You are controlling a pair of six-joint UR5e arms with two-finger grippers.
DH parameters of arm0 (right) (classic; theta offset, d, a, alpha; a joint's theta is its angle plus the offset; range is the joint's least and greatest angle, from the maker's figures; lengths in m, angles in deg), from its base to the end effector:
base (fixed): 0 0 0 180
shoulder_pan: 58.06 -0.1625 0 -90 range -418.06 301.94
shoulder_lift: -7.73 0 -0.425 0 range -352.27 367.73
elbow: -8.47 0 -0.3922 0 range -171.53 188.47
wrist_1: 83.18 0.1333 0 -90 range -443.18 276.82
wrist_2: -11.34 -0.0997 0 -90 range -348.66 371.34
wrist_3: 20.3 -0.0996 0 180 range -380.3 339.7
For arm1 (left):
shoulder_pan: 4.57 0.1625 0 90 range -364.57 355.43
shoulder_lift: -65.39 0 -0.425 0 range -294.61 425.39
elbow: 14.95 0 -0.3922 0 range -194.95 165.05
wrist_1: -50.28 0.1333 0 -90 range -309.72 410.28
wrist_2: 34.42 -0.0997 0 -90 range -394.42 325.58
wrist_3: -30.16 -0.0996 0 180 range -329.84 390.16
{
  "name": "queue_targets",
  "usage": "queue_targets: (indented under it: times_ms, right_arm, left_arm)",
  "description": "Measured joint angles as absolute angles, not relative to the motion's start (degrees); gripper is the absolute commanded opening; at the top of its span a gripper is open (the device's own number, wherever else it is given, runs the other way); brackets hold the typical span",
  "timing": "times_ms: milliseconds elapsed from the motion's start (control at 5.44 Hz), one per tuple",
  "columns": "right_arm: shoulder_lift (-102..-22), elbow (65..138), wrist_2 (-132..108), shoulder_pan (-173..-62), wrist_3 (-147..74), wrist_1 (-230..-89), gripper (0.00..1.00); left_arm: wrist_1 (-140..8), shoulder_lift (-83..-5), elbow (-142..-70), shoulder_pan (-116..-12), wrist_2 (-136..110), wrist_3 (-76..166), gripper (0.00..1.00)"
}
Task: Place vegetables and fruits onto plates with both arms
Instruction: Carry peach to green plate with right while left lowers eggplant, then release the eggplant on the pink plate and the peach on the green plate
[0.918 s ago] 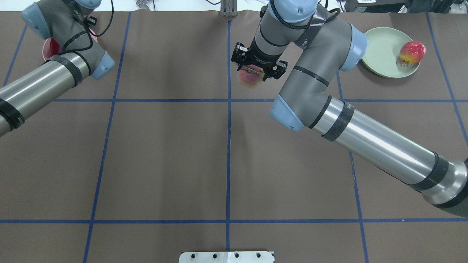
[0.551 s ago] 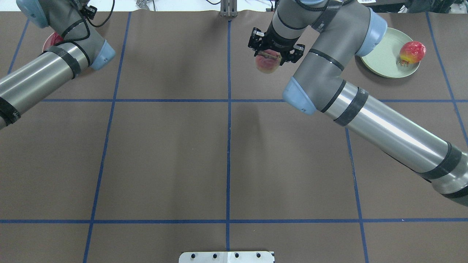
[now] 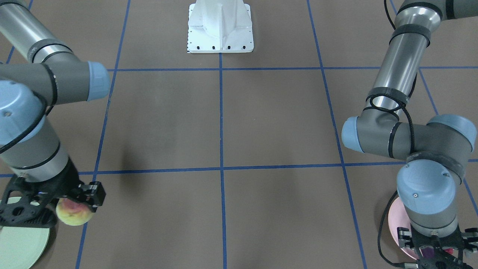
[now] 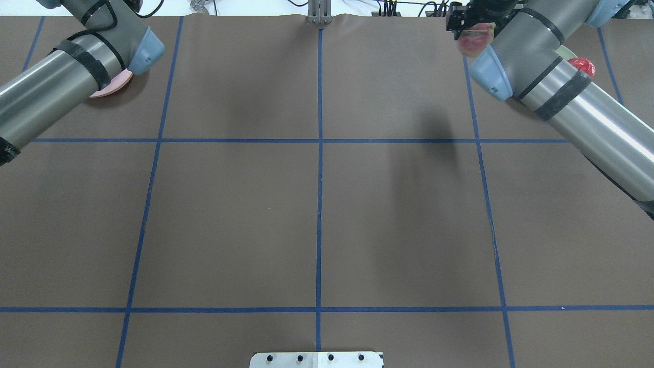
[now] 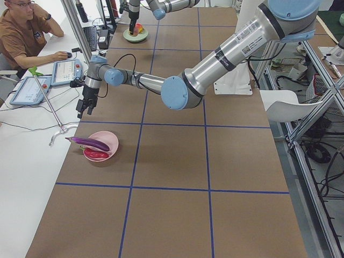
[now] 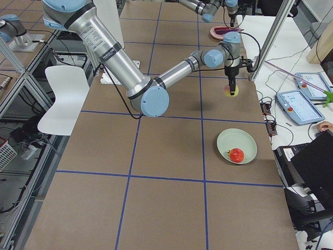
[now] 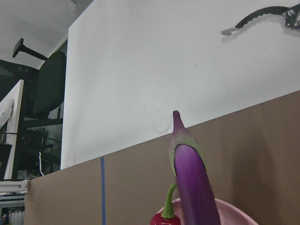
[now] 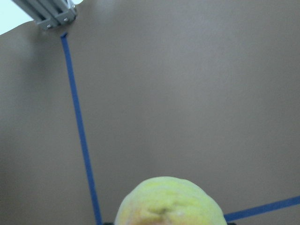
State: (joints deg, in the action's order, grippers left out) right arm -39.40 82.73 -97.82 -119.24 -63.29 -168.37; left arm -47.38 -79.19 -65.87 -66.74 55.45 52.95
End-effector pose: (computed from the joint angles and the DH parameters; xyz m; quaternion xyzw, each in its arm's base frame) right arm -0.2843 -0.7254 0.3222 0.1259 -0.2887 0.0715 0.9464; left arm 0.2811 -0.8185 0.3564 0.1819 0.0848 0.0428 0.9787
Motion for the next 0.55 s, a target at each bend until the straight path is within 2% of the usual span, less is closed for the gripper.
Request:
queue_targets:
  times_ms: [184,367,551]
  right_arm:
    - [-39.6,75.6,-94.8,-120.9,-59.4,-161.3,0.00]
    - [-40.1,69.6,-93.4,-123.0,-54.0,-156.0,0.00]
    - [-40.9,67.1,-92.9,-124.4,-49.3,-154.5,0.00]
  left_arm:
    - [-44.2,-78.1,-71.2,-67.5,60.2,53.0,1.00]
    - [-41.8,-73.6,-80.1,-68.6,67.2,53.1,1.00]
    - [-39.2,-67.3,-90.5,-69.6,73.9,53.0,1.00]
